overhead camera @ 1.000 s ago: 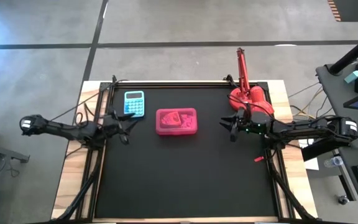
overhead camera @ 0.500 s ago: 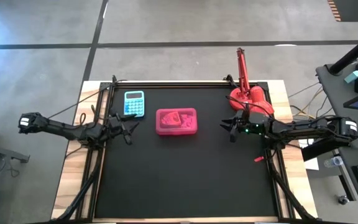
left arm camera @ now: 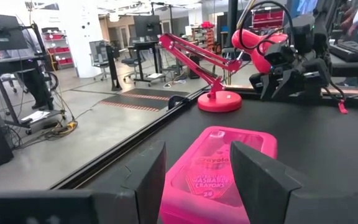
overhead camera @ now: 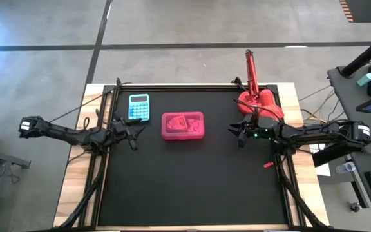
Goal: Pack school essentials
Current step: Return to Home Position
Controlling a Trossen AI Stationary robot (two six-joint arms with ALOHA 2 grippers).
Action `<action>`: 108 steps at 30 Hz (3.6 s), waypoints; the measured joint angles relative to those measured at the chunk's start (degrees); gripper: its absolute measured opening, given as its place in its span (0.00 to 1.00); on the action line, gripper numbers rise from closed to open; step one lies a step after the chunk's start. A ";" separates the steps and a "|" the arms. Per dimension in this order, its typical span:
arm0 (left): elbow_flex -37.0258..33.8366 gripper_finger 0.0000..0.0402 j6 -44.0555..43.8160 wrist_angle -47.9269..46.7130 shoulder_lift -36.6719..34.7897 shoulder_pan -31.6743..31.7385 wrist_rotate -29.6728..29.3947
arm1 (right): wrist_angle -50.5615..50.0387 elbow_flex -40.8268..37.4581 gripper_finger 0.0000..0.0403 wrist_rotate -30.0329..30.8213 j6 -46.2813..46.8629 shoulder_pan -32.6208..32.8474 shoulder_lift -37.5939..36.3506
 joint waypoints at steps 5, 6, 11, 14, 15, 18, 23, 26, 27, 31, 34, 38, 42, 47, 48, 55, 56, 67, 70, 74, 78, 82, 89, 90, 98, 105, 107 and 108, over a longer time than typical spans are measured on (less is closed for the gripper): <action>0.00 0.41 -0.02 -0.04 -0.38 0.00 0.00 | 0.02 -0.02 0.33 -0.02 0.00 0.00 0.00; 0.00 0.41 -0.01 -0.03 -1.01 0.00 0.00 | 0.02 -0.02 0.33 -0.02 0.00 0.00 0.00; 0.00 0.41 0.00 -0.04 -6.51 0.02 0.00 | -0.01 -0.02 0.33 -0.03 0.00 0.00 -0.04; 0.00 0.41 -0.02 0.06 -10.24 0.02 -0.02 | -0.02 -0.02 0.33 -0.07 0.00 0.00 -1.39; 0.00 0.41 -0.02 0.25 -11.54 0.02 -0.01 | 0.10 -0.02 0.33 -0.08 0.00 0.00 -1.89; 0.00 0.41 -0.02 -0.04 -15.54 0.02 0.00 | -0.16 -0.02 0.33 -0.09 0.00 0.00 -4.40; -0.02 0.41 -0.02 0.02 -21.33 0.02 -0.01 | -0.16 -0.02 0.33 -0.13 0.00 0.00 -11.00; -0.02 0.41 -0.03 0.53 -23.99 0.02 -0.07 | -0.06 -0.02 0.33 -0.09 0.00 0.00 -16.03; -0.02 0.41 -0.04 0.17 -23.89 0.02 -0.05 | -0.01 -0.02 0.33 -0.10 0.00 0.00 -17.65; -0.02 0.41 -0.04 1.21 -23.55 0.02 -0.07 | 0.02 -0.02 0.33 -0.09 0.00 0.00 -23.73; -0.02 0.41 -0.04 1.02 -23.53 0.00 -0.04 | -0.01 -0.04 0.33 -0.08 0.01 0.00 -27.39; -0.02 0.41 -0.04 1.05 -23.88 0.02 -0.07 | -0.11 -0.04 0.33 -0.09 0.04 -0.02 -31.88; -0.02 0.41 -0.04 1.05 -23.85 0.02 -0.04 | -0.09 -0.04 0.33 -0.09 0.04 -0.02 -35.64; -0.02 0.41 -0.04 1.05 -23.91 0.02 -0.04 | 0.28 -0.04 0.33 0.01 0.00 -0.08 -38.56; -0.02 0.41 -0.04 1.05 -23.91 0.02 -0.04 | 0.49 -0.04 0.33 0.00 0.00 -0.07 -39.06; -0.02 0.41 -0.04 1.07 -23.93 0.02 -0.04 | 0.17 -0.07 0.33 -0.02 0.00 -0.04 -41.40; -0.02 0.41 -0.04 1.06 -23.93 0.02 -0.04 | 0.13 -0.07 0.33 -0.02 0.00 -0.02 -41.67; -0.02 0.41 -0.04 1.11 -23.10 0.02 -0.04 | -0.15 -0.07 0.33 -0.07 -0.02 -0.02 -46.99; -0.02 0.41 -0.04 1.07 -22.46 0.02 -0.04 | 0.23 -0.07 0.33 -0.05 -0.02 -0.02 -46.91; -0.02 0.41 -0.04 1.07 -21.67 0.02 -0.04 | -0.25 -0.07 0.33 -0.09 0.00 -0.02 -45.53; -0.02 0.41 -0.04 1.05 -21.00 0.02 -0.04 | -0.37 -0.07 0.33 -0.10 -0.01 -0.02 -43.95; -0.02 0.41 -0.02 1.03 -20.45 0.02 -0.04 | -0.18 -0.07 0.33 -0.09 -0.02 -0.02 -42.77; -0.02 0.41 -0.04 1.07 -19.95 0.02 -0.02 | -0.33 -0.07 0.33 -0.09 0.00 -0.02 -41.55; -0.02 0.41 -0.03 1.07 -19.95 0.02 -0.04 | -0.23 -0.07 0.33 -0.09 -0.02 -0.02 -41.53; -0.02 0.41 -0.04 1.07 -19.95 0.02 -0.03 | -0.22 -0.07 0.33 -0.09 0.00 -0.02 -41.53; -0.02 0.41 -0.04 1.07 -19.95 0.02 -0.04 | -0.22 -0.07 0.33 -0.09 0.00 -0.02 -41.53; -0.02 0.41 -0.04 1.07 -19.95 0.02 -0.02 | -0.22 -0.07 0.33 -0.09 0.00 -0.02 -41.53; -0.02 0.41 -0.03 1.07 -19.96 0.02 -0.03 | -0.22 -0.07 0.33 -0.09 0.00 -0.02 -41.53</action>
